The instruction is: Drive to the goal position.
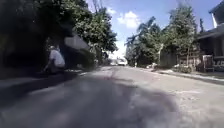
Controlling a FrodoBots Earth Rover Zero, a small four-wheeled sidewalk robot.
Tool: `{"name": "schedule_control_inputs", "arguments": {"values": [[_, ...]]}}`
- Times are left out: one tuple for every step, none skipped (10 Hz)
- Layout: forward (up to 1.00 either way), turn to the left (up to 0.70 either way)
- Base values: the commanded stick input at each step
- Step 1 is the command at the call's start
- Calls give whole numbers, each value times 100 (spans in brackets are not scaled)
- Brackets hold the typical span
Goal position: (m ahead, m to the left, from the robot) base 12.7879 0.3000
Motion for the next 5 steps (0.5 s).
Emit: {"name": "schedule_control_inputs", "arguments": {"values": [[100, -4], [100, -15], [100, -40], [100, -41], [100, -38]]}}
